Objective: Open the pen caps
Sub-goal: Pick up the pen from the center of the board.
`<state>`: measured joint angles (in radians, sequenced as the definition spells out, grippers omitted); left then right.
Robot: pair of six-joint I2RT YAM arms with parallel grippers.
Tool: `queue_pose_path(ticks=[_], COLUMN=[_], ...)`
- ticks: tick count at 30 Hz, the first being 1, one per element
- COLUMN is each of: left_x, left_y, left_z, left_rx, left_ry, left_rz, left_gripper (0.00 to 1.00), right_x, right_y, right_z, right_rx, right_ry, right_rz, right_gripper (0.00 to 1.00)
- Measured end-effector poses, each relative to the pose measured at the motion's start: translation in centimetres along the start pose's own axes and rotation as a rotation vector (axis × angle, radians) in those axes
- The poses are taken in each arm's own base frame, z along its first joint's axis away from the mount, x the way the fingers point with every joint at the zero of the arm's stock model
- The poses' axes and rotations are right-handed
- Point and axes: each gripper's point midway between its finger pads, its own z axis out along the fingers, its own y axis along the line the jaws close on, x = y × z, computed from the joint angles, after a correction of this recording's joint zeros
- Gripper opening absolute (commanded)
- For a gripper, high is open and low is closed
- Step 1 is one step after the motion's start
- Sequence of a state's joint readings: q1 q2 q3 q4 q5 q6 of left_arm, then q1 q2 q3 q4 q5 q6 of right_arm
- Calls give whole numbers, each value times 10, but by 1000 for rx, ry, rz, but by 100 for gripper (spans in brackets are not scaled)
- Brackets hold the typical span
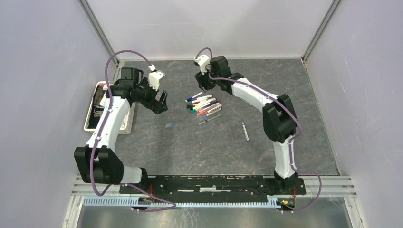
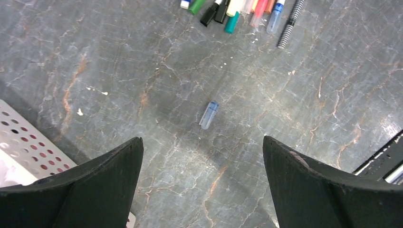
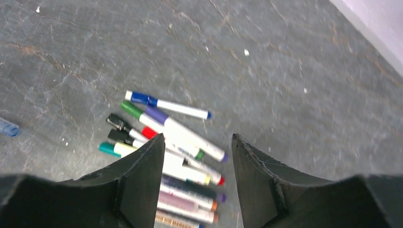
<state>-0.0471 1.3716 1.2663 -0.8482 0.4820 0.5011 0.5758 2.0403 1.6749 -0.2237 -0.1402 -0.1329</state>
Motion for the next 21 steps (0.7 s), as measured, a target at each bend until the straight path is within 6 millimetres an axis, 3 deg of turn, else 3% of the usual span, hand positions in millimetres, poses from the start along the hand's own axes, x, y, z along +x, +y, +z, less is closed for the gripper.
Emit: queue_pose_path(ticks=[5,12,14,21], left_x=[6,9,10,11], left_y=[-7,-10,-13,-19], left_z=[2,1,1,-3], left_rx=[32,46,58,71], left_ry=[12,22,25,24], left_rz=[-13,-22,-26,-29], left_gripper=[100,100,100,100], right_x=[-4,48,54,41], right_y=[11,31,34,33], right_z=[37,69,72,84], right_rx=[-77,-154,-161,-155], right_ry=[-16,90,103,67], right_rz=[-73,-157,-170,-196], right_gripper=[60,61,61,60])
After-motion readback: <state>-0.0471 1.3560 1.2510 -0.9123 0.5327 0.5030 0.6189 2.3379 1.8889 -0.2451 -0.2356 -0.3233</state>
